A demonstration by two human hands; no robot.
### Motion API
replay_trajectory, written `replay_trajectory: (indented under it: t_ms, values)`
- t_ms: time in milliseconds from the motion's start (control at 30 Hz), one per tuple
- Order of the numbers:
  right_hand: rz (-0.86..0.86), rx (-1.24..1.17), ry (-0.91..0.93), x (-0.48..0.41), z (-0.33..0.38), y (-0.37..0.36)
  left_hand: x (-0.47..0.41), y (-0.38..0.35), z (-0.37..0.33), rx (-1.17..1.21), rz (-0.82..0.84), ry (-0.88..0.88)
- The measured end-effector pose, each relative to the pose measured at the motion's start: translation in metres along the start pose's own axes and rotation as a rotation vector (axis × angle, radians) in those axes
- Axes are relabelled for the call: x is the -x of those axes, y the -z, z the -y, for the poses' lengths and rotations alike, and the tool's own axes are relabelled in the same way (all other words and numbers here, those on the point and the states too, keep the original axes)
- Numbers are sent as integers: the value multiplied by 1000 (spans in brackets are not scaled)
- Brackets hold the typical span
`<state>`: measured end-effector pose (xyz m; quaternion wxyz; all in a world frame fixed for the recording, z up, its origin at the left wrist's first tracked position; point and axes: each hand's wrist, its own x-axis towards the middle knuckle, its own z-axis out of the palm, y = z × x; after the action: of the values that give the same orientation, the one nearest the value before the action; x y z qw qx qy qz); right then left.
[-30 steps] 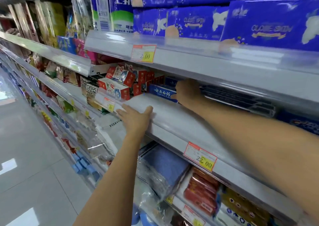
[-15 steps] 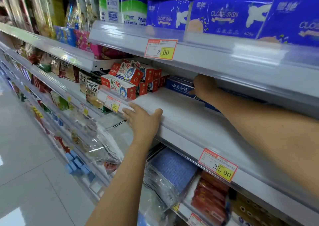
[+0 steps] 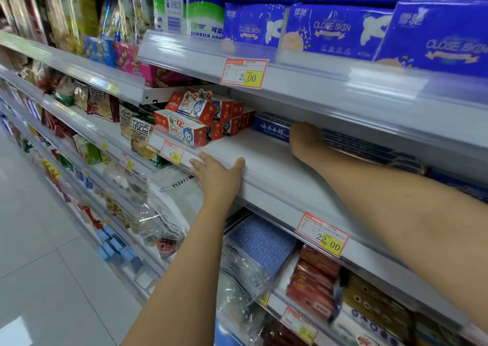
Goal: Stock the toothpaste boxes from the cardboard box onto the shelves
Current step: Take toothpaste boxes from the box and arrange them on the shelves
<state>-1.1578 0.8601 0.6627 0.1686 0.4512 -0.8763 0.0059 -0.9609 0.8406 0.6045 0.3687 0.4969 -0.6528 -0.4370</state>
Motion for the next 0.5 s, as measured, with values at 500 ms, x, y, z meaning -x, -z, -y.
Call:
replay_trajectory:
  t_ms: [500]
  values:
    - [-139, -648, 261, 238, -17, 107, 188, 1, 12, 90, 170, -403]
